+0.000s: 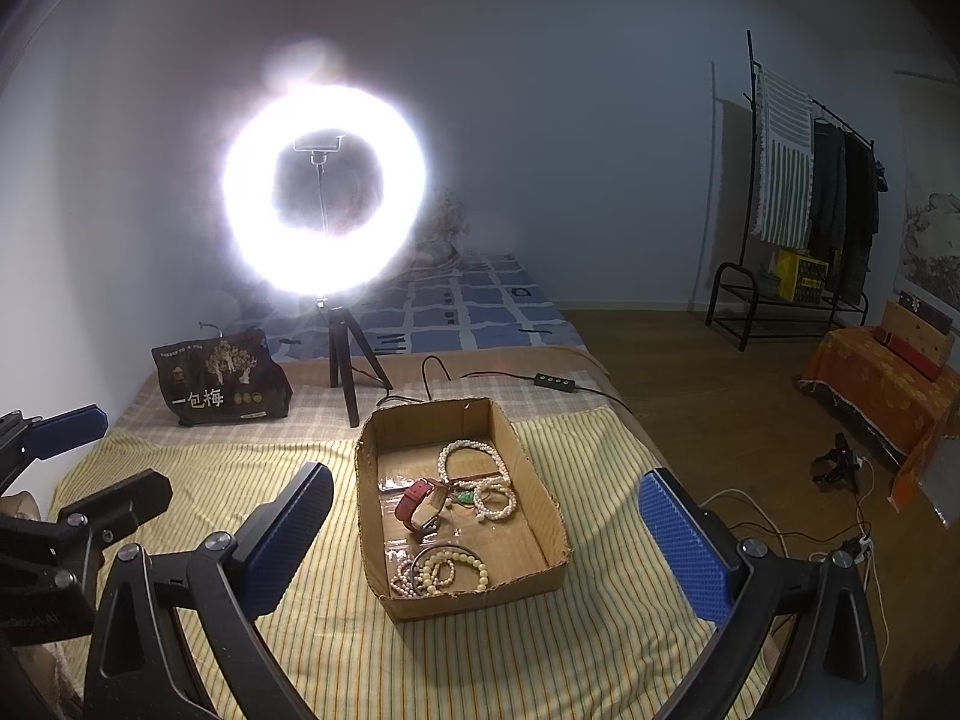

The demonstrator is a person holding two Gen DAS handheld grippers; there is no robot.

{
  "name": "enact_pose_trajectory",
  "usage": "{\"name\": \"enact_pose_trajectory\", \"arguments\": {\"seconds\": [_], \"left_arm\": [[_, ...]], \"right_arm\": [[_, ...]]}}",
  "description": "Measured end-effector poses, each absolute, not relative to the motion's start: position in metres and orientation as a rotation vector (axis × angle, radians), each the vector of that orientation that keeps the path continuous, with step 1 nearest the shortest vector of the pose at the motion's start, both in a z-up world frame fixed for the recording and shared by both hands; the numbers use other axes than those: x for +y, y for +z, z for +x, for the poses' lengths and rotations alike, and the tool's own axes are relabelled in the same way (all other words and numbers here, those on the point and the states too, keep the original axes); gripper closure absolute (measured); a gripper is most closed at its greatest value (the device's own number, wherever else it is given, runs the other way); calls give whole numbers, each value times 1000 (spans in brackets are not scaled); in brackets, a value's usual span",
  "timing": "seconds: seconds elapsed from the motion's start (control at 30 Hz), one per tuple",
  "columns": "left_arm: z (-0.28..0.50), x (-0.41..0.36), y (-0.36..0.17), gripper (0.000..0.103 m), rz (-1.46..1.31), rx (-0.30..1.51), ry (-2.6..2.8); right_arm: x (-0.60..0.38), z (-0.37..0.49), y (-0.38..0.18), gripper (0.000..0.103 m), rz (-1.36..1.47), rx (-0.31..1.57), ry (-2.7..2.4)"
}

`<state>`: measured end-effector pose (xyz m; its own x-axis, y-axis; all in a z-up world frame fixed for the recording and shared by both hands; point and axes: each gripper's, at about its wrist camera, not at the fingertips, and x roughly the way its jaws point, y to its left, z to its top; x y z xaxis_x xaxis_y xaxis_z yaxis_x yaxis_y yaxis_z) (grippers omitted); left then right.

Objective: Organize jewelry

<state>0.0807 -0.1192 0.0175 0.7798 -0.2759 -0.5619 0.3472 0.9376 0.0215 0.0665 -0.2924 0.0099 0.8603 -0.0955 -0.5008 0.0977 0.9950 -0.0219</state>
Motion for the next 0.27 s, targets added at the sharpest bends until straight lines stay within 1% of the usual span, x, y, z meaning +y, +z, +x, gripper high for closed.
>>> {"name": "enact_pose_trajectory", "arguments": {"seconds": [0.27], "left_arm": [[82, -116, 15, 19, 149, 559, -305]], "right_arm": [[-291, 67, 9, 0, -9, 529, -100]]}}
